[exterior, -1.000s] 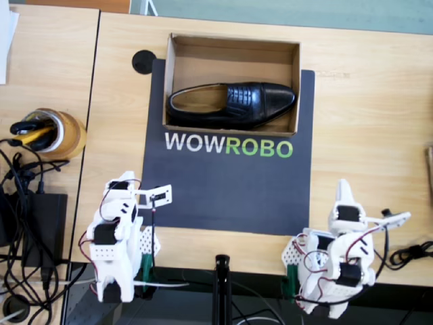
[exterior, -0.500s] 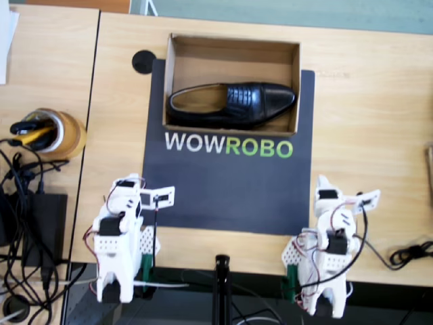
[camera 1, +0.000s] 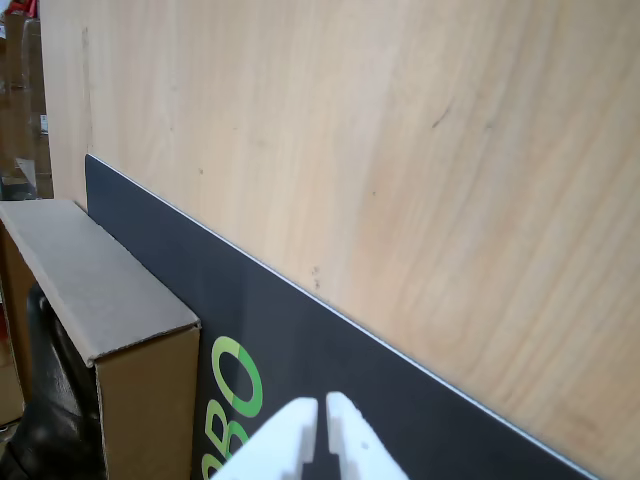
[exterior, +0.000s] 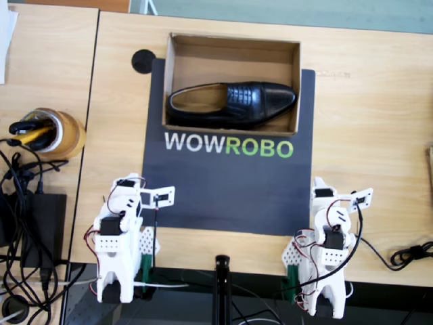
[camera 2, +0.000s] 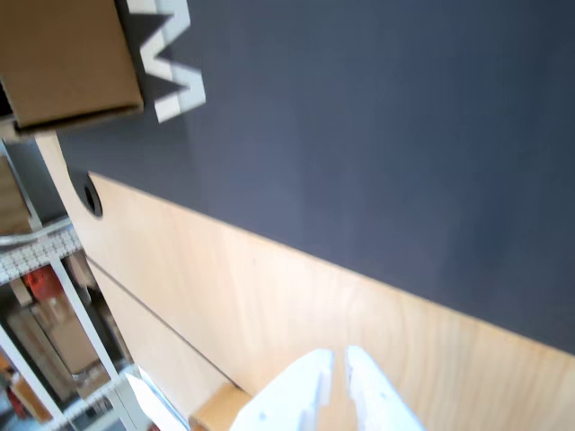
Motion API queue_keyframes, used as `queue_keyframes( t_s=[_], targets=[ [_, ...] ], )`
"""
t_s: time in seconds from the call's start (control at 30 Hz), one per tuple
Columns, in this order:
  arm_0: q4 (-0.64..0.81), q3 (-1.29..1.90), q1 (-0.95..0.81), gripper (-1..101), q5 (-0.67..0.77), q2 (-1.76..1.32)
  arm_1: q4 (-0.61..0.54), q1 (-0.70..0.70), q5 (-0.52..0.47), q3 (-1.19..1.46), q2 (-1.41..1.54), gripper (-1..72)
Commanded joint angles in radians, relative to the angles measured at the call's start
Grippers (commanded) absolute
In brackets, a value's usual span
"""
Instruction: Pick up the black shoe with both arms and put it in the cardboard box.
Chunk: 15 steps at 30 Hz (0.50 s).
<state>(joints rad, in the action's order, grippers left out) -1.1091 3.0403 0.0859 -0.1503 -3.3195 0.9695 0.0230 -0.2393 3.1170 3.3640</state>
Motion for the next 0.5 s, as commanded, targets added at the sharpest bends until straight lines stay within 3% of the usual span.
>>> queue_keyframes(
  t_s=[0.0, 0.47],
  targets=[
    [-0.008, 0.008, -0.002, 0, -0.017, -0.008, -0.008, 0.009, -0.017, 0.023, 0.046, -0.1],
    [-0.008, 0.008, 0.009, 0, -0.006, -0.008, -0.008, 0.009, -0.018, 0.023, 0.046, 2.4]
  ],
)
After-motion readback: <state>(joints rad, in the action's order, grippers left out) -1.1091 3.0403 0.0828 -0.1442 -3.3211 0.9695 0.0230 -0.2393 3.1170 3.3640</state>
